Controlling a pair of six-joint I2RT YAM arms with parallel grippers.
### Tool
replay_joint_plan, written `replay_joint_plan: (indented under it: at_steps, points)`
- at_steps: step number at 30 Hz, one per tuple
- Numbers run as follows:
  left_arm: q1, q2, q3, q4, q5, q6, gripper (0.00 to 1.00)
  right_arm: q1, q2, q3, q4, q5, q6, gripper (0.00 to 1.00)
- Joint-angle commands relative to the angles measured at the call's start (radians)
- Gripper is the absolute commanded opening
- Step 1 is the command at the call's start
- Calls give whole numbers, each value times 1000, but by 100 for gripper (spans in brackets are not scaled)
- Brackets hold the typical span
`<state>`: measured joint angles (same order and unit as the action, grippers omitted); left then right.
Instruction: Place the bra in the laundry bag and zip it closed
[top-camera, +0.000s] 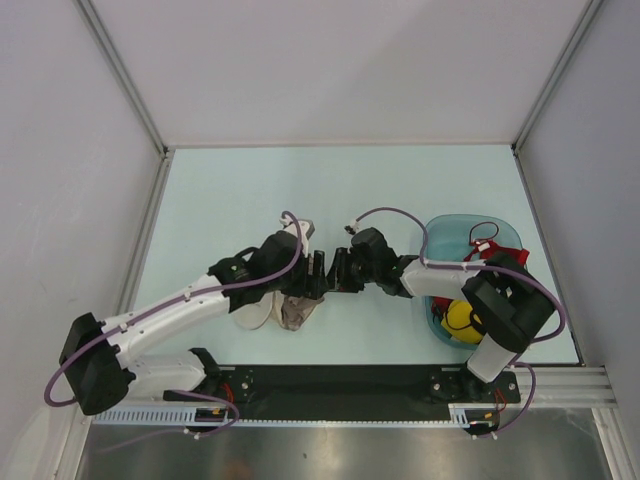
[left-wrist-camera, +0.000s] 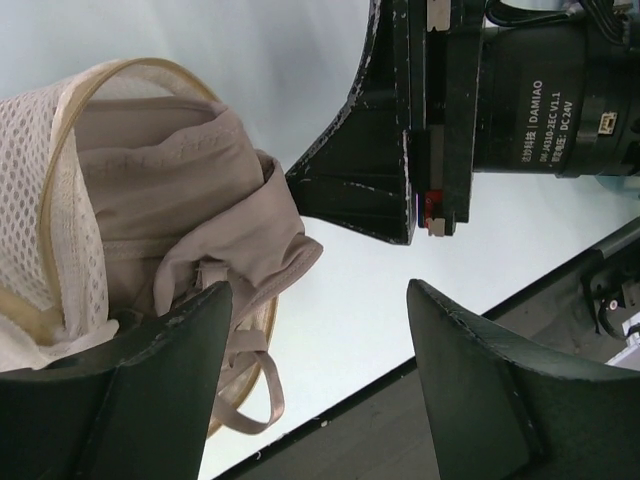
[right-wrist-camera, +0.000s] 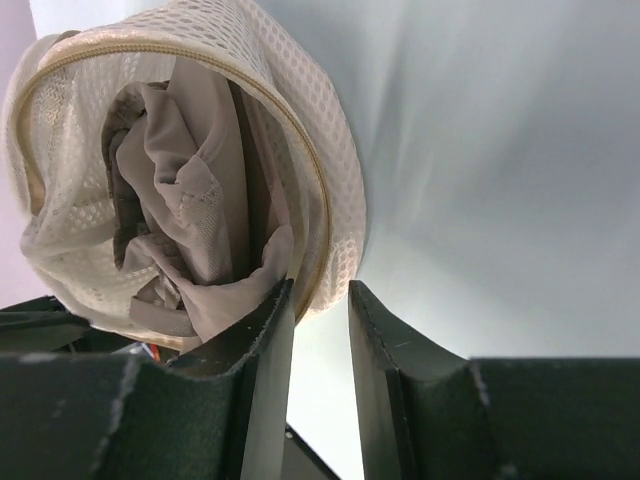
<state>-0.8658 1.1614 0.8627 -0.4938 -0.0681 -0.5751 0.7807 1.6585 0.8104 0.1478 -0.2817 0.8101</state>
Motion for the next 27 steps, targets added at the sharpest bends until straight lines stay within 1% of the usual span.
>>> replay_joint_plan:
  at_steps: [1, 3, 5, 7, 10, 14, 19, 22, 23, 25, 27]
  points:
    - [-6, 44, -8, 46, -15, 24, 76, 3, 1, 19, 65, -57, 49, 33]
    - [-7, 60, -8, 46, -30, 32, 68, 2, -14, 1, 87, -82, 76, 33]
    - [-7, 67, -14, 43, -50, 34, 63, -1, -20, -10, 117, -102, 93, 33]
    - [-7, 70, -19, 41, -56, 34, 63, -6, -20, -22, 153, -125, 118, 32]
    - [-7, 89, -18, 35, -74, 29, 66, -6, -9, -25, 180, -146, 138, 31]
    - [-7, 129, -11, 8, -130, 1, 51, -4, -3, -30, 203, -162, 155, 31]
    - [-7, 161, -5, 0, -176, -6, 44, -4, -5, -33, 208, -166, 161, 30]
    - [-7, 169, 2, -2, -193, -5, 34, -4, -2, -36, 207, -172, 161, 30]
    - [-7, 169, 5, -5, -196, -3, 26, -4, -3, -39, 205, -172, 158, 30]
    - [-7, 169, 9, -11, -205, 0, 17, -8, -9, -40, 185, -156, 144, 30]
    - [-7, 167, 12, -23, -213, 7, 8, -14, -19, -40, 158, -140, 120, 35]
